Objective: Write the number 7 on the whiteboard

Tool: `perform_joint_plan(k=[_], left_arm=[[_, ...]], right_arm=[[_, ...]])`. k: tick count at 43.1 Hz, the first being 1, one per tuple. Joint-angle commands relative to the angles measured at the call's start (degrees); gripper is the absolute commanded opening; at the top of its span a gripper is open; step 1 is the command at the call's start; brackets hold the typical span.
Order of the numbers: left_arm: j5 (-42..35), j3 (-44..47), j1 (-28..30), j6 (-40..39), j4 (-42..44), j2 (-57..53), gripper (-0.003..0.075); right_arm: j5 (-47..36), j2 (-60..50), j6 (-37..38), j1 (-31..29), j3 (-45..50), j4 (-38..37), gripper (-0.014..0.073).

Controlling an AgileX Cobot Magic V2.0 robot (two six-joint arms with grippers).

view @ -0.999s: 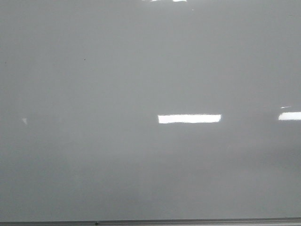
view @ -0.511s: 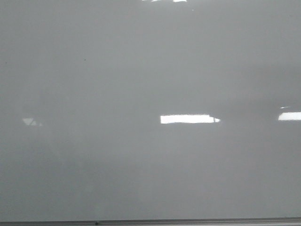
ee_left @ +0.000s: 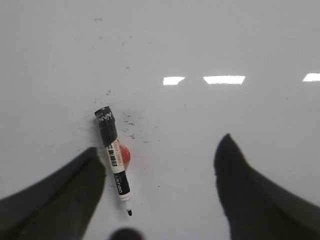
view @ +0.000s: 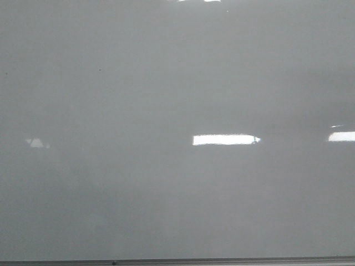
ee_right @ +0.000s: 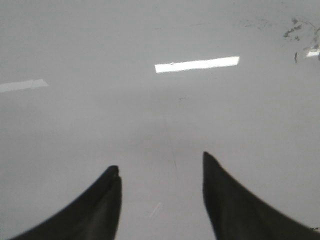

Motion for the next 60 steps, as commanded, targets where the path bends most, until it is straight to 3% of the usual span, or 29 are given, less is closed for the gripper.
perform_joint_plan(k=[1, 11, 24, 32, 51, 60], left_arm=[[-4.6, -2.2, 0.0, -0.5, -0.6, 0.8, 0.0621], [-5.2, -2.3, 0.5, -0.5, -1.1, 4.2, 0.0619], [-0.1, -7.2, 9.4, -4.9, -3.1, 29.3, 0.0619], [0.8, -11.8, 9.2, -4.6, -3.3, 42.9, 0.0619], [-21.8, -13.4, 3.9, -4.6, -2.6, 58.8, 0.0614], [-25.4, -13.4, 3.9, -4.6, -2.6, 60.0, 0.0394]], right_arm=[[-4.4, 0.9, 0.0, 0.1, -2.0, 0.1, 0.0563], [-4.4, 0.9, 0.0, 0.1, -2.0, 0.1, 0.0560], [-5.3, 0.9, 0.0, 0.1, -2.0, 0.5, 0.0559], [-6.3, 0.9, 0.0, 0.1, -2.0, 0.9, 0.0559], [-7.1, 0.9, 0.0, 0.1, -2.0, 1.0, 0.0559], [-7.1, 0.9, 0.0, 0.1, -2.0, 1.0, 0.0559]])
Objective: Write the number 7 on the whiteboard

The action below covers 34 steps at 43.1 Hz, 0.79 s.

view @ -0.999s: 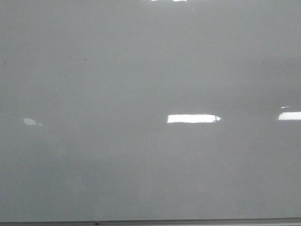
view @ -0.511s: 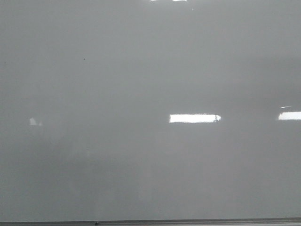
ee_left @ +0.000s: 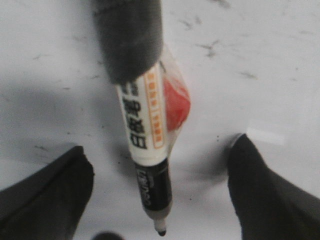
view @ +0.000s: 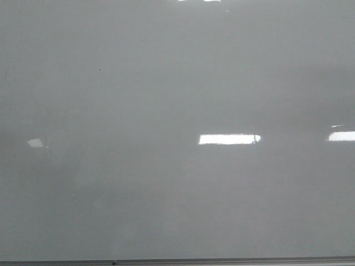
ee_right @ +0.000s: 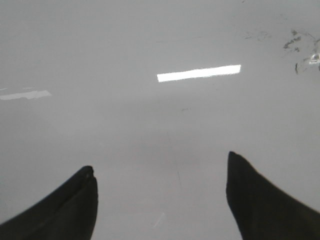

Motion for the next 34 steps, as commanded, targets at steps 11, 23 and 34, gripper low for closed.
perform_joint_plan(k=[11, 23, 34], left_arm=[[-6.7, -1.7, -0.1, -0.3, -0.2, -1.4, 0.0106], [1.8, -3.1, -0.1, -0.3, -0.2, -3.4, 0.0057], [36.5, -15.4, -5.5, 3.5, -0.3, -6.6, 0.0057]], right_arm=[[-5.1, 0.9, -0.2, 0.1, -2.0, 0.3, 0.0559], [-5.1, 0.9, -0.2, 0.1, -2.0, 0.3, 0.0559], [-4.6, 0.9, -0.2, 0.1, -2.0, 0.3, 0.0559]])
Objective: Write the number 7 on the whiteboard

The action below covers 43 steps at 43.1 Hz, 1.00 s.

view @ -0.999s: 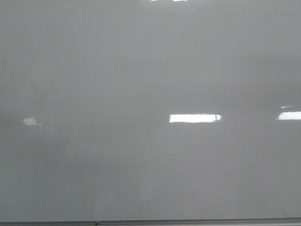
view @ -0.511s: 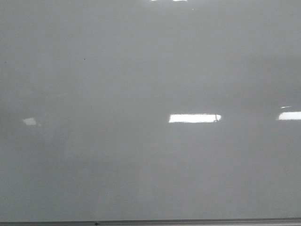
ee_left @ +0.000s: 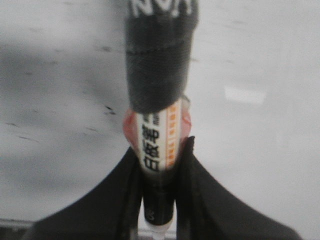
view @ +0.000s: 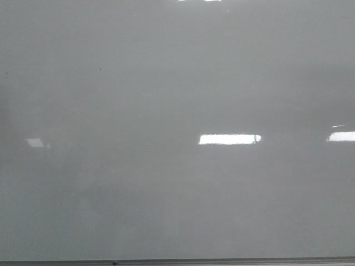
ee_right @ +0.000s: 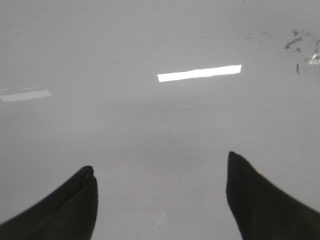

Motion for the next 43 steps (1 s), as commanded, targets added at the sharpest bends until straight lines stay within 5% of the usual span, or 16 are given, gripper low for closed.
perform_joint_plan(k=[1, 6, 14, 21, 30, 43], left_arm=[[14.7, -7.6, -4.2, 5.4, -0.6, -2.1, 0.0057], [22.4, -12.7, -11.8, 15.4, -2.5, -2.8, 0.0057], [21.7, -14.0, -27.7, 37.3, -8.1, -8.6, 0.0055], [26.5, -14.0, -39.1, 38.4, -7.2, -11.1, 0.0043], [28.5, -14.0, -49.7, 41.3, -7.2, -11.1, 0.0043], [24.7, -14.0, -53.2, 41.3, -7.2, -11.1, 0.0043]], right_arm=[[-4.4, 0.9, -0.2, 0.1, -2.0, 0.3, 0.0559], [-2.1, 2.0, -0.2, 0.1, -2.6, 0.4, 0.0559], [6.8, 7.9, -3.3, 2.4, -6.5, 1.2, 0.0559], [14.1, 14.9, -16.3, 7.2, -11.3, 9.8, 0.0559], [29.1, 26.2, -43.3, 17.5, -19.3, 29.1, 0.0559], [29.7, 42.4, -51.8, 30.5, -29.1, 36.5, 0.0559]])
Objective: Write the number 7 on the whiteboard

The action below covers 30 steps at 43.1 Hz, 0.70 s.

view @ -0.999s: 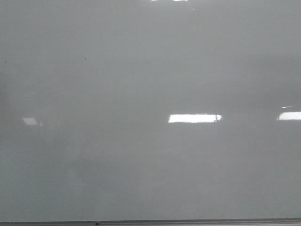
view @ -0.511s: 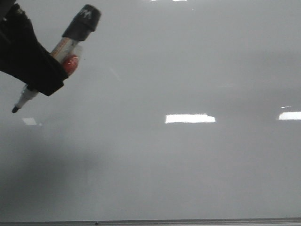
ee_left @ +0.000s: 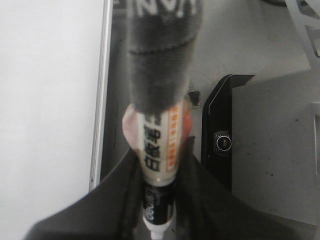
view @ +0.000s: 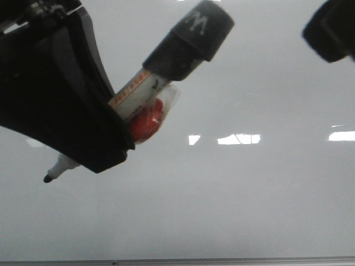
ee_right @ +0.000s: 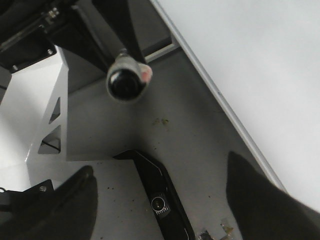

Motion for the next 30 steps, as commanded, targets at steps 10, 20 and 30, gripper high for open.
perform_joint_plan(k=[10, 20, 30], left_arm=[[-3.9, -1.8, -0.5, 0.0, -1.1, -1.6, 0.0043], [-5.2, -1.8, -0.5, 0.0, -1.4, -1.6, 0.0043], [-5.9, -1.8, -0.5, 0.0, -3.0, -1.6, 0.0043]], right_arm=[[-4.6, 11.3, -3.8, 9.5, -9.7, 3.1, 0.0559], [-5.4, 14.6, -4.5, 11.8, -11.8, 4.7, 0.0554], [-5.7, 14.6, -4.5, 11.8, -12.1, 4.7, 0.0325]])
